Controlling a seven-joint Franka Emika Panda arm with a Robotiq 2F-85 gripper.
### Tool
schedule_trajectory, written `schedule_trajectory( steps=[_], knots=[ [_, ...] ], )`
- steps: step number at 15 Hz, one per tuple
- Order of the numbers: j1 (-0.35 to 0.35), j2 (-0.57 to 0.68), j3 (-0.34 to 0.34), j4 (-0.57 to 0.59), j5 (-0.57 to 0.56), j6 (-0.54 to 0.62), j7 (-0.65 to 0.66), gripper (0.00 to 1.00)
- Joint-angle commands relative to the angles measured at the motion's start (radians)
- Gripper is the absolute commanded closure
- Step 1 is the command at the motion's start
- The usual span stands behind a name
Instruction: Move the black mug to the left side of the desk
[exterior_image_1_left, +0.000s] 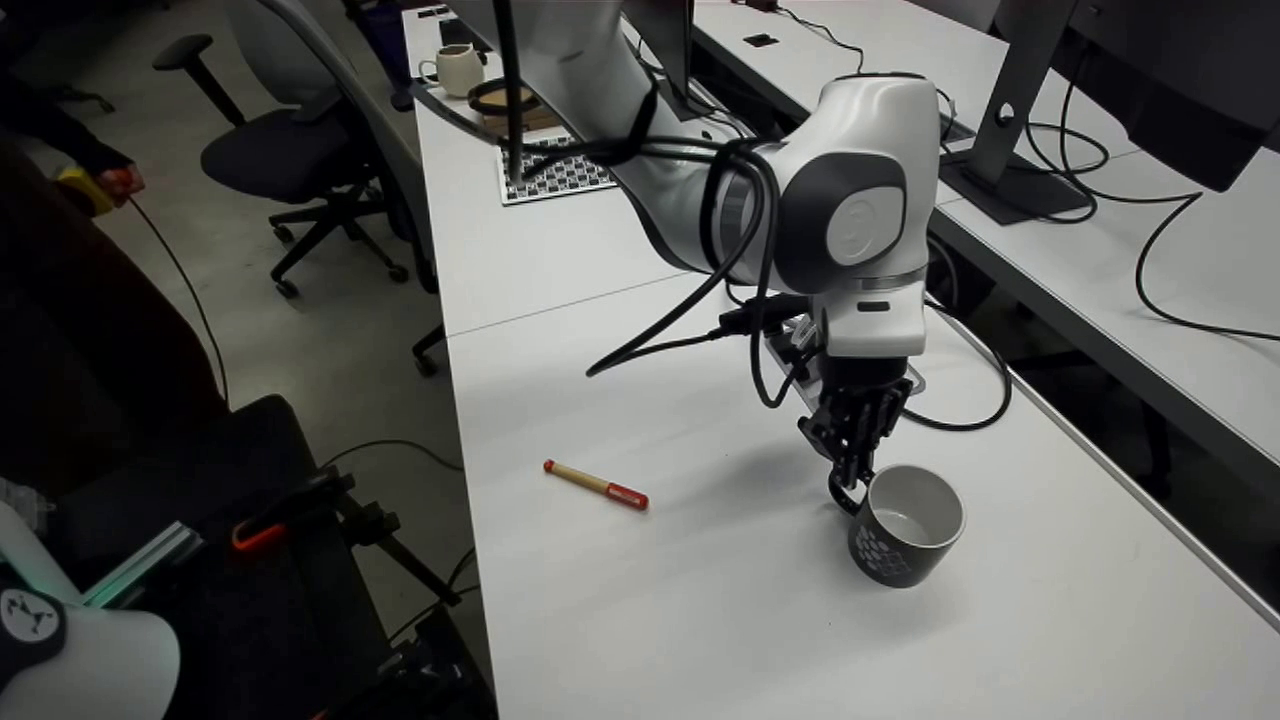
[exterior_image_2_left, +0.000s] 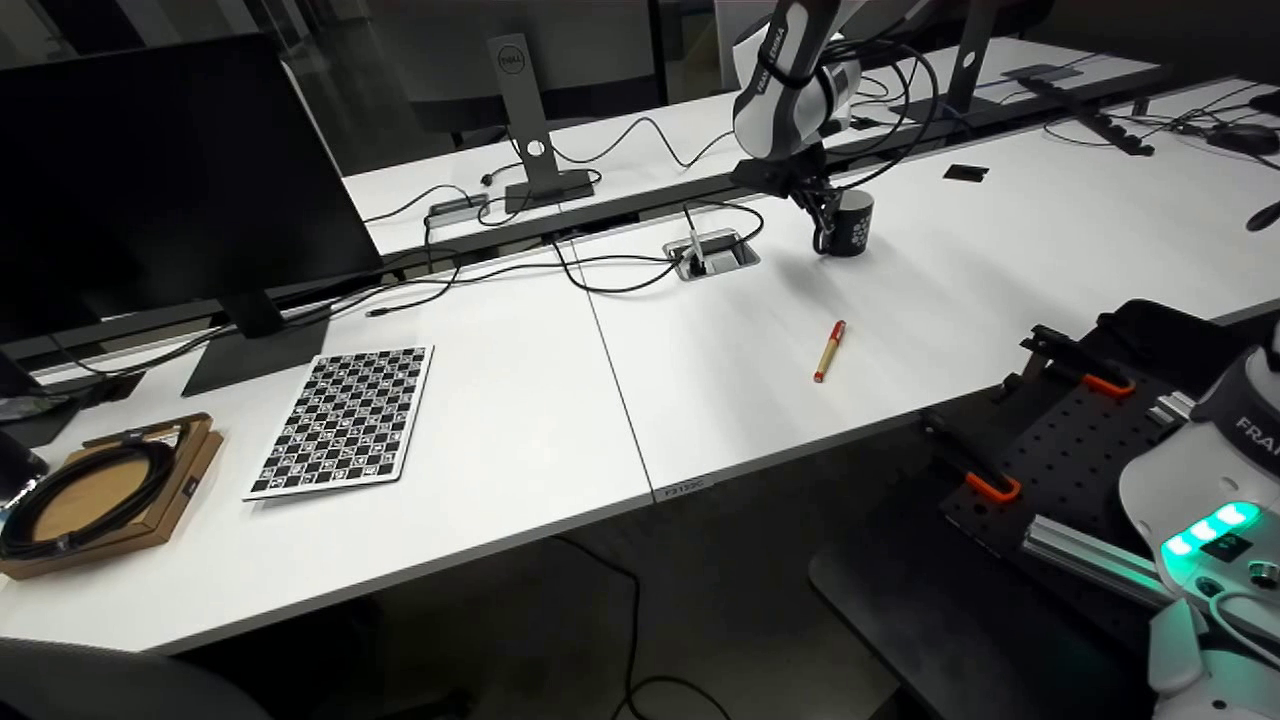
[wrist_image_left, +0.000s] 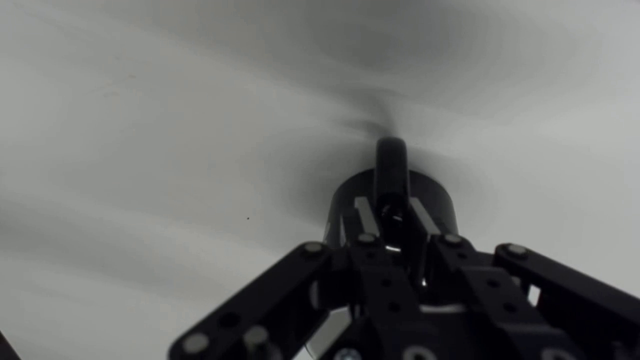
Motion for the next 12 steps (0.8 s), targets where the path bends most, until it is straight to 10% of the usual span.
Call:
schedule_trajectory(
  steps=[1, 12],
  knots=[
    [-0.005, 0.026, 0.000, 0.043, 0.025, -0.022, -0.004, 0.96],
    [0.010, -0.048, 0.017, -0.055, 0.015, 0.049, -0.050, 0.96]
  ],
)
